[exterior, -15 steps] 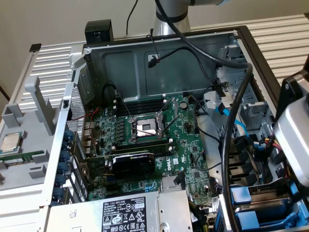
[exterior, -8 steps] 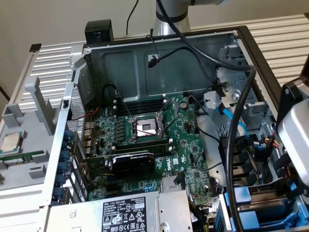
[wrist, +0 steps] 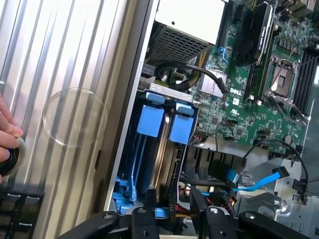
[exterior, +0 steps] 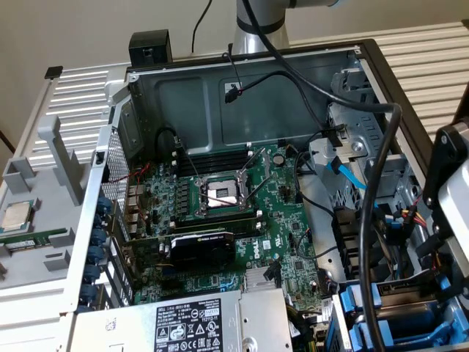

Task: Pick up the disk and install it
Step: 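Insert the first disk wire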

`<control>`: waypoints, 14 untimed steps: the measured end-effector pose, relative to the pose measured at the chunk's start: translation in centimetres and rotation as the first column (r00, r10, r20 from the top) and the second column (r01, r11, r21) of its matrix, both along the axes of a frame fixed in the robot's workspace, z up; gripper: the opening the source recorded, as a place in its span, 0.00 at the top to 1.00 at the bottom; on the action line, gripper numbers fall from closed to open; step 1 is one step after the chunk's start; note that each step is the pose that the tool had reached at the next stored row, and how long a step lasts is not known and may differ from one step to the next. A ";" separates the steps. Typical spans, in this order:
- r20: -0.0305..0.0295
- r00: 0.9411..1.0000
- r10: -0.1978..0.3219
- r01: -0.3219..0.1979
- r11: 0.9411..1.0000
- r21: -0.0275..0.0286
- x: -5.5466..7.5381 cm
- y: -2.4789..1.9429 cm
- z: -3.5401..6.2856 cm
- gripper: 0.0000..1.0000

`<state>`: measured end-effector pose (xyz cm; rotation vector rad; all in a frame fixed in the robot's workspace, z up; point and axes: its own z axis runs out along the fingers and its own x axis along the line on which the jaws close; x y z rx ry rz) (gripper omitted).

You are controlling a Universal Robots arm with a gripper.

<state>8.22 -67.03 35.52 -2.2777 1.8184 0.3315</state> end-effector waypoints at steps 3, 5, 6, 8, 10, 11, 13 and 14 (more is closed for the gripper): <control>-0.010 1.000 0.000 0.000 1.000 0.002 0.0 -0.01 -0.23 0.60; -0.011 1.000 0.000 0.000 1.000 0.002 0.0 -0.01 -0.26 0.60; -0.011 1.000 0.000 0.000 1.000 0.002 0.0 -0.01 -0.27 0.60; -0.011 1.000 0.000 0.000 1.000 0.002 0.0 -0.02 -0.29 0.60; -0.004 1.000 0.000 0.000 1.000 0.002 0.0 -0.01 -0.39 0.60; 0.000 1.000 0.000 0.000 1.000 0.002 0.0 -0.01 -0.46 0.60; 0.006 1.000 0.000 0.000 1.000 0.002 0.0 -0.01 -0.61 0.60; 0.007 1.000 0.000 0.000 1.000 0.002 0.0 -0.01 -0.66 0.60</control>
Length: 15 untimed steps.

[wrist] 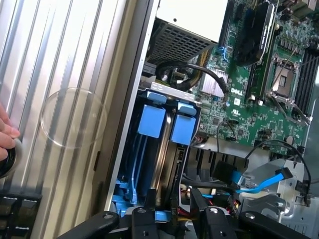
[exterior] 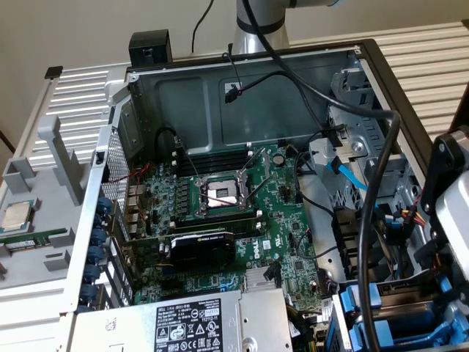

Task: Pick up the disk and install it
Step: 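Insert the first disk wire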

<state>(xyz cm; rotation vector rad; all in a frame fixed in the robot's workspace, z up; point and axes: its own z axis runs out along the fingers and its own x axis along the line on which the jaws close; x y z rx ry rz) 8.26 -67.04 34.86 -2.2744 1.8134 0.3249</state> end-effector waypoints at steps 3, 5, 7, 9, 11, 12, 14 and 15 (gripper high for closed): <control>0.004 1.000 0.000 0.000 1.000 -0.001 0.0 0.00 -0.06 0.60; 0.005 1.000 0.000 0.000 1.000 -0.003 -0.1 0.04 -0.08 0.60; 0.005 1.000 0.000 0.000 1.000 -0.003 -0.1 0.09 -0.18 0.60; 0.005 1.000 0.000 0.000 1.000 -0.003 -0.1 0.09 -0.29 0.60; 0.005 1.000 0.000 0.000 1.000 -0.003 -0.1 0.09 -0.36 0.60; 0.005 1.000 0.000 0.000 1.000 -0.003 -0.1 0.09 -0.38 0.60; 0.005 1.000 0.000 0.000 1.000 -0.003 -0.1 0.10 -0.46 0.60; 0.005 1.000 0.000 0.000 1.000 -0.003 -0.1 0.10 -0.48 0.60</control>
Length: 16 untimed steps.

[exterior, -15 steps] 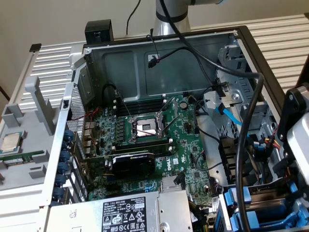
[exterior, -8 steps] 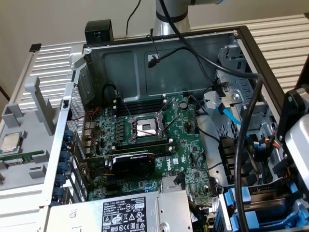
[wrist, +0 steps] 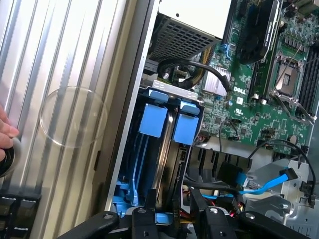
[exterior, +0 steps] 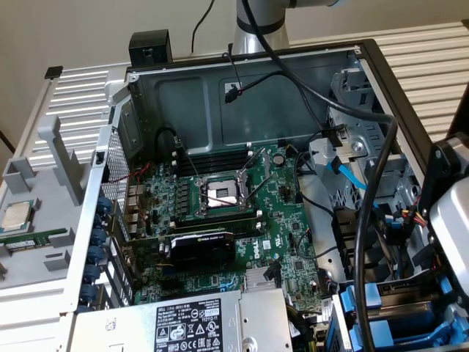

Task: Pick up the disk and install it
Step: 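Insert the first disk wire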

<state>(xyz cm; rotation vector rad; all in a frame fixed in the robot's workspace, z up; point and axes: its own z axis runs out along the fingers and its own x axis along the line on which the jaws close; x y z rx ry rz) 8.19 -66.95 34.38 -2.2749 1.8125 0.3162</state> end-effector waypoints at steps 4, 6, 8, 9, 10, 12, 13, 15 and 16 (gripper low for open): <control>0.000 1.000 0.000 0.000 1.000 0.000 0.0 0.01 -0.05 0.62; 0.000 1.000 0.000 0.000 1.000 0.000 0.0 0.01 -0.07 0.70; 0.000 1.000 0.000 0.000 1.000 0.000 0.0 0.02 -0.10 0.70; 0.000 1.000 0.000 0.000 1.000 0.000 0.0 0.04 -0.14 0.70; 0.000 1.000 0.000 0.000 1.000 0.000 0.0 0.08 -0.17 0.70; 0.000 1.000 0.000 0.000 1.000 0.000 0.0 0.18 -0.26 0.70; 0.000 1.000 0.000 0.000 1.000 0.000 0.0 0.23 -0.29 0.70; 0.000 1.000 0.000 0.000 1.000 0.000 0.0 0.27 -0.35 0.70; 0.000 1.000 0.000 0.000 1.000 0.000 0.0 0.29 -0.38 0.70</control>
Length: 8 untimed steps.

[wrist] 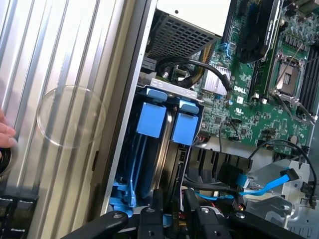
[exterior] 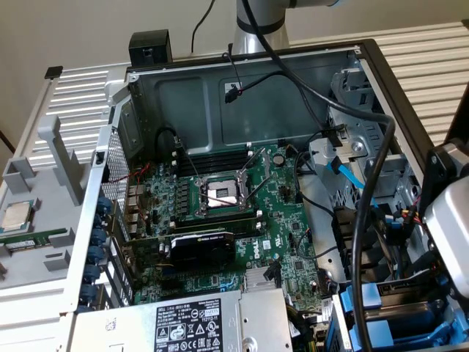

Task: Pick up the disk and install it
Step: 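Insert the first disk wire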

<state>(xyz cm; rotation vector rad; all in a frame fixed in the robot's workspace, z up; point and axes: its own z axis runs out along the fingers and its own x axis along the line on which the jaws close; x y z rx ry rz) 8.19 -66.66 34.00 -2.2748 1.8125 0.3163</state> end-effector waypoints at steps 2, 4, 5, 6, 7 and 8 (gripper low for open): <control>0.000 1.000 0.000 0.000 1.000 0.000 0.0 0.04 -0.07 0.70; 0.000 1.000 0.000 0.000 1.000 0.000 0.0 0.10 -0.14 0.70; 0.000 1.000 0.000 0.000 1.000 0.000 0.0 0.13 -0.20 0.70; 0.000 1.000 0.000 0.000 1.000 0.000 0.0 0.15 -0.24 0.70; 0.000 1.000 0.000 0.000 1.000 0.000 0.0 0.15 -0.27 0.70; 0.000 1.000 0.000 0.000 1.000 0.000 0.0 0.15 -0.31 0.70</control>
